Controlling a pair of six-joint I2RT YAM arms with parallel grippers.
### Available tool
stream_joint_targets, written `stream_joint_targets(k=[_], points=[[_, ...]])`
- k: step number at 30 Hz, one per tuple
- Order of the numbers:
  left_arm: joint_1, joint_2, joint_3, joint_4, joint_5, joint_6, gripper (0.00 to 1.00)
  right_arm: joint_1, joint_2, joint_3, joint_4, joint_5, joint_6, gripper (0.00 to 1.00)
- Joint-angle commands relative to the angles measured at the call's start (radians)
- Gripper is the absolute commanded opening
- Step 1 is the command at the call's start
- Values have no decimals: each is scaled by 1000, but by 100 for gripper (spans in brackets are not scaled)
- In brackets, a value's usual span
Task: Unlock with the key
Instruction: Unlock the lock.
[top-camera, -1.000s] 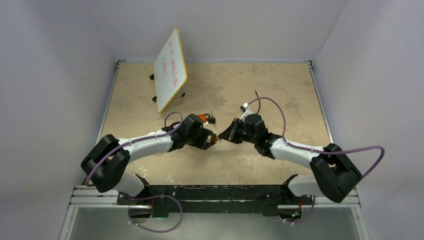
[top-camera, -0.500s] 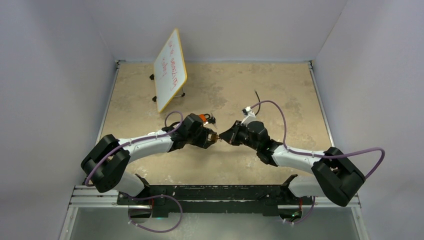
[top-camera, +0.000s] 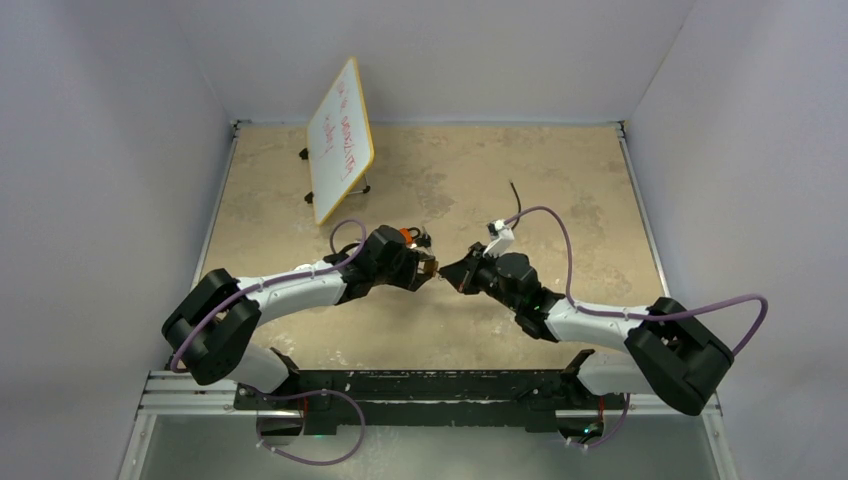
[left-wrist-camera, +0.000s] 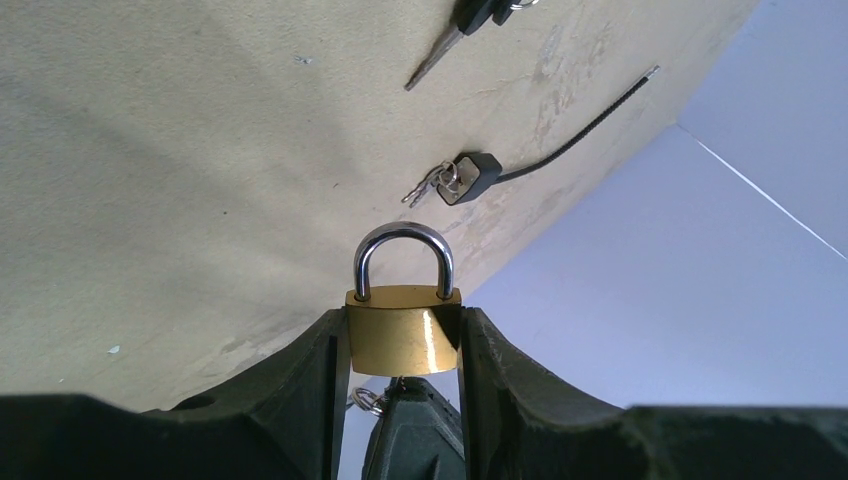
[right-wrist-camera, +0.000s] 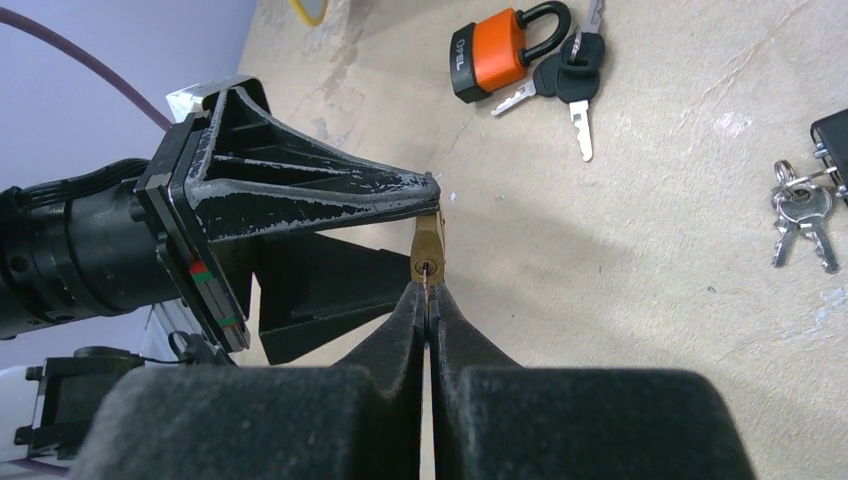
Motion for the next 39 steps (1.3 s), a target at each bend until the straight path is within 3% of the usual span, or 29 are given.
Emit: stream_joint_targets(k=[1,11,16,23,29,35,39], points=[[-4,-44,22,133,25,-160,13,12,19,-26,73,50,-59,0],[-4,-34,34,74,46,-90,11,12,-28,44,-79,6,2,0],[-4,-30,34,81,75,-84,11,12,29,98,-94,-1,13,0],[-3,-12,64,32,118,-31,8,12,125,211,-245,-44,84,0],[-3,-20,56,29,128,-27,8,5,116,239,-320,-44,121,0],[7,-50,70,-51,39,47,8,-61,-30,175,-316,-126,120,44],[18,-71,104,-150,-64,167,8,-87,-149,139,-313,-189,108,55]])
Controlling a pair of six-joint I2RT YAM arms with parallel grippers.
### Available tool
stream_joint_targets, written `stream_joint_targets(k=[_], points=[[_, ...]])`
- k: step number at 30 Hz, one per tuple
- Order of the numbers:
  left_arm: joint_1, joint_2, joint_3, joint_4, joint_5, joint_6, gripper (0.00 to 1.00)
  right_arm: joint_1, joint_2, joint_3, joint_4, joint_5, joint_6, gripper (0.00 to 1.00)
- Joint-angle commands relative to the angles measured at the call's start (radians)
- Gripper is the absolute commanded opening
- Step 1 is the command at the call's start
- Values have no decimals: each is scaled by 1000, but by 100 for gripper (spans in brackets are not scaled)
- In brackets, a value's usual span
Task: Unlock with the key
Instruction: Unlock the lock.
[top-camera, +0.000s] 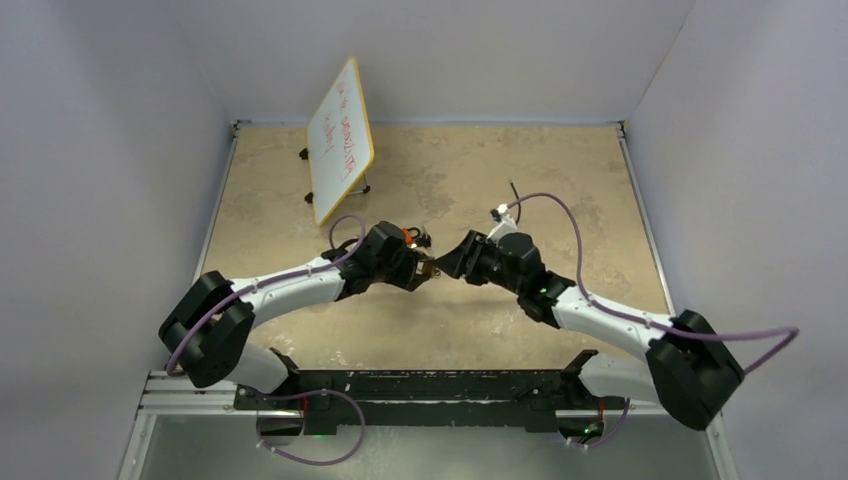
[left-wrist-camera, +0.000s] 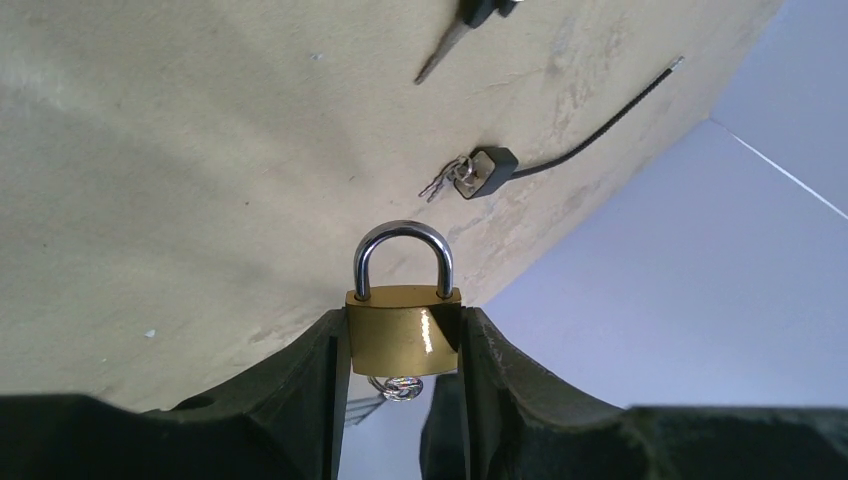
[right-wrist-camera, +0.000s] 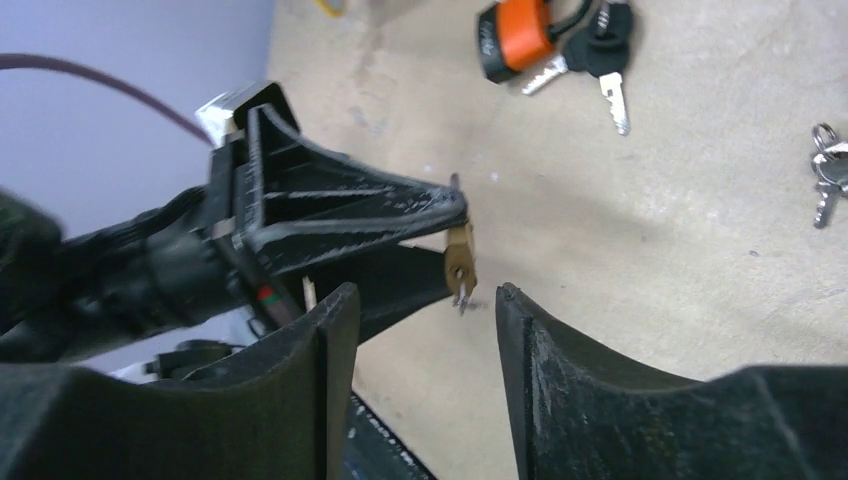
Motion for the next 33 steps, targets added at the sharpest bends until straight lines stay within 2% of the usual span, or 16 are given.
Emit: stream_joint_targets(k=[1,7,11,14,22,24,26,28,33], points=[[12,-68,75,-69,-114,154,8,-25,-124,-29,15,-102,-17,56],[22,-125,125,-102,-217,369,9,-28,-141,-40,-15,-163,-67,51],[23,-130,224,-205,-269,534,9,-29,-109,49,-66,-203,-112,47],[22,-150,236,-198,-285,634,9,-29,-76,109,-59,-229,-122,45],[21,-220,218,-137,-325,779,9,-29,-28,157,21,-260,-118,25],[22,-233,215,-127,-332,798,9,-29,-15,178,17,-265,-135,27],[21,-241,210,-120,-332,808,9,-29,3,196,16,-266,-148,35],[22,-246,204,-108,-331,812,9,-29,16,204,31,-270,-151,39],[20,-251,197,-90,-319,820,9,-29,41,222,77,-274,-148,39]])
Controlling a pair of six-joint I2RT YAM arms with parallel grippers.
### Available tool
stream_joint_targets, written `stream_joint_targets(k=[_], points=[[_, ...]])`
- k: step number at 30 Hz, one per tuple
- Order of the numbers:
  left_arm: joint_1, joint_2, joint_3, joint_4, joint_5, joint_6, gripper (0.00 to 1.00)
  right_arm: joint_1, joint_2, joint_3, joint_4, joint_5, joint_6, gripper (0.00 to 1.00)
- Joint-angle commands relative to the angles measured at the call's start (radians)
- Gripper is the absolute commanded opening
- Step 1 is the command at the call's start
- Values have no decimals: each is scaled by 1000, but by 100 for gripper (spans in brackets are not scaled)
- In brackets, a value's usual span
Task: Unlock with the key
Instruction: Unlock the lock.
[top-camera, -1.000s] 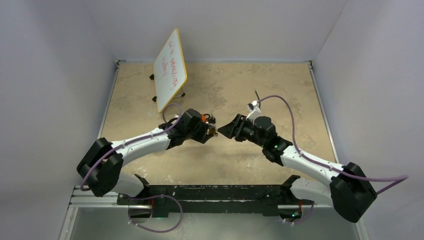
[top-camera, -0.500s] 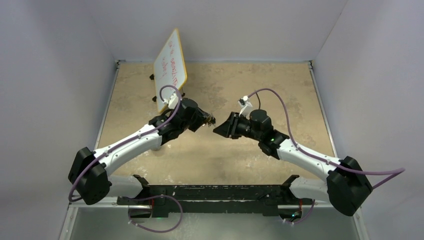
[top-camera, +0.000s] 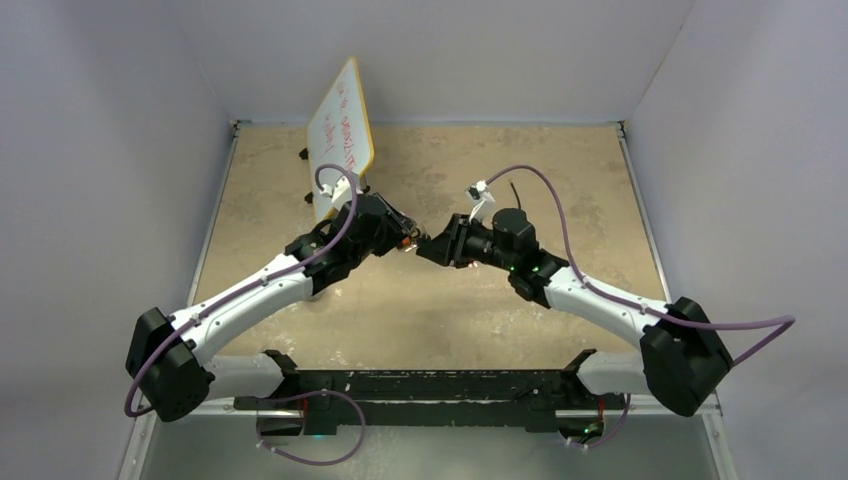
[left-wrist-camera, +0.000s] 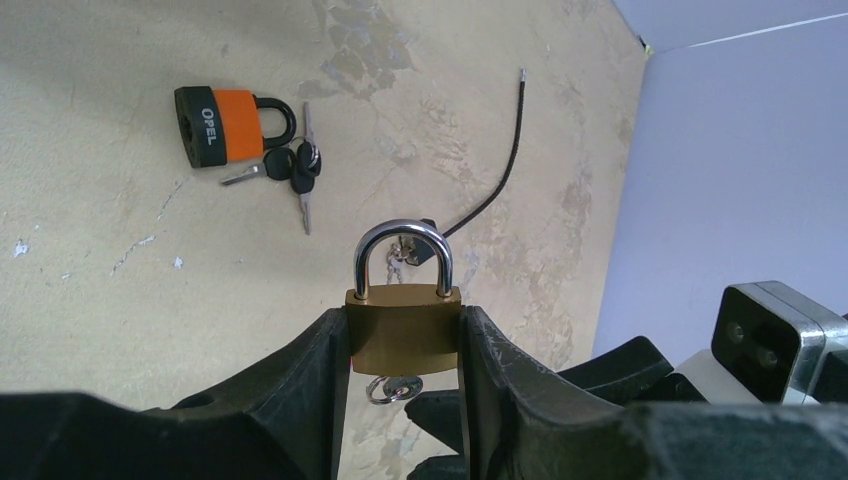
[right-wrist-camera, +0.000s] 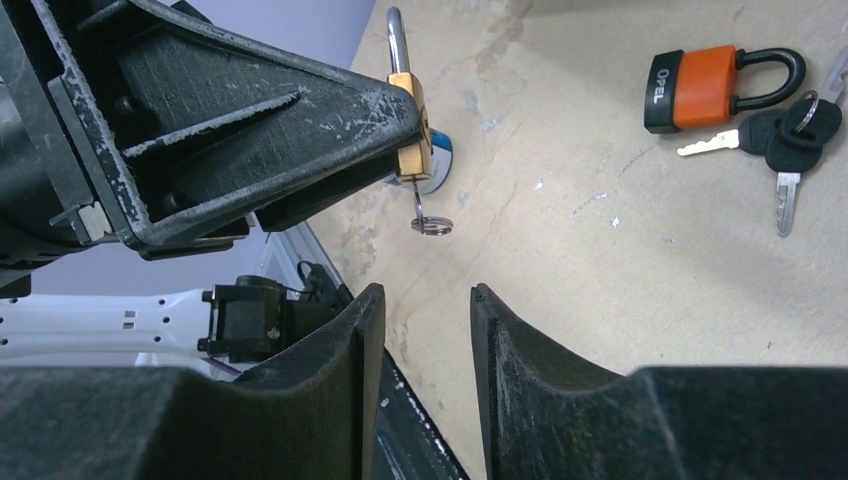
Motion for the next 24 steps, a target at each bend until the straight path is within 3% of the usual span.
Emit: stream_joint_targets(k=[1,10,17,24], points=[[4,-34,1,72,-12,39,9,-3,10,53,82,-20,-16,38],[4,-53,-12,87,-3,36,9,-4,48,49,152,-6,19,26],[4,-71,-41,102,8,11,9,-3,72,54,187,19,37,25],[4,-79,-48,108,13,0,9,-3,107,68,229,-2,44,12]])
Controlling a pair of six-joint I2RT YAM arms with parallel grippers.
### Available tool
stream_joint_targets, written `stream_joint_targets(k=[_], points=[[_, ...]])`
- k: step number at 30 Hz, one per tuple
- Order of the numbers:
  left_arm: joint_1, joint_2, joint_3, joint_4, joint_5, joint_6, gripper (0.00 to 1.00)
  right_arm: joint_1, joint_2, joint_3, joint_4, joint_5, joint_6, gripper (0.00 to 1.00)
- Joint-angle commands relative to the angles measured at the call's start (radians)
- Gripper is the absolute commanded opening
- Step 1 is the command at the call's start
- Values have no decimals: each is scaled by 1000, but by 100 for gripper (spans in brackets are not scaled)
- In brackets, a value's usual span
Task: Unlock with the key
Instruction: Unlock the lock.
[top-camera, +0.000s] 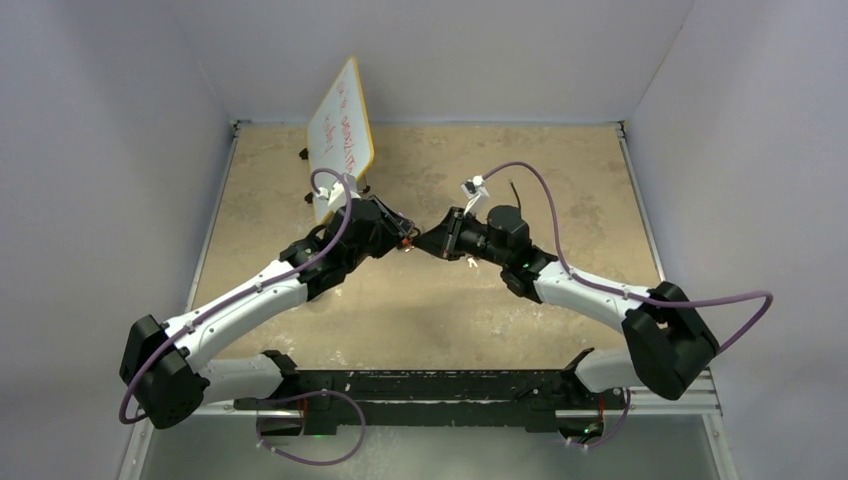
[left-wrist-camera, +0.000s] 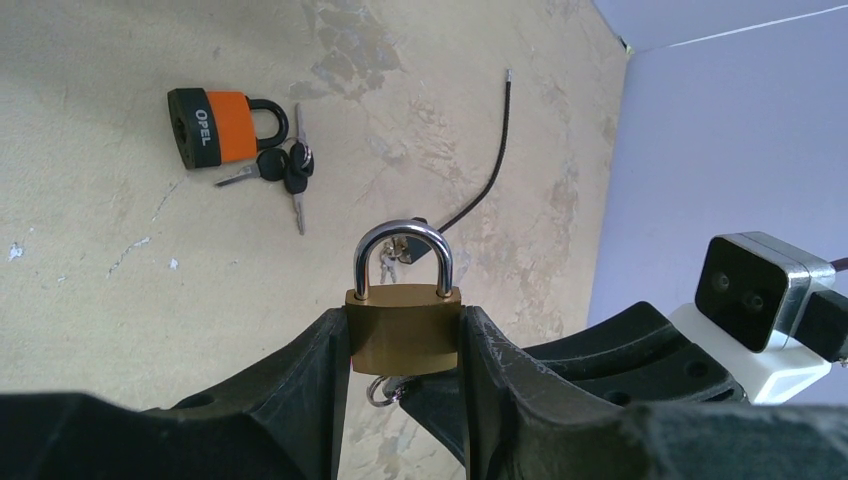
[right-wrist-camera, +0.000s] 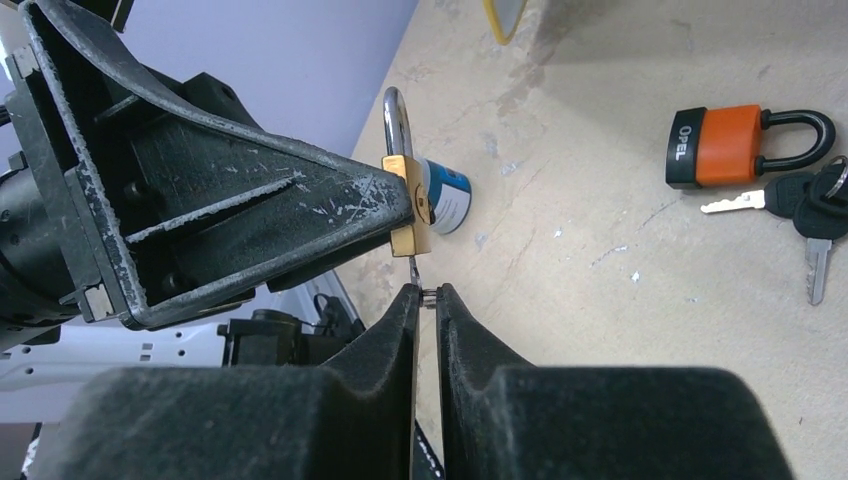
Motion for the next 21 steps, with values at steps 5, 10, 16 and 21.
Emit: stream_joint_targets(k=[5,10,16,21], points=[[4,-42,-3,72,5,-15,9,-3,40,53,106,-33,15,11],[5,-50,-4,77,14,-24,9,-3,62,48,135,-57,44,4],[3,-61,-8,71,30,-36,9,-4,70,44,168,-41,116,0],[4,-57,-11,46,76,-58,9,-21,80,57,186,-47,294,0]])
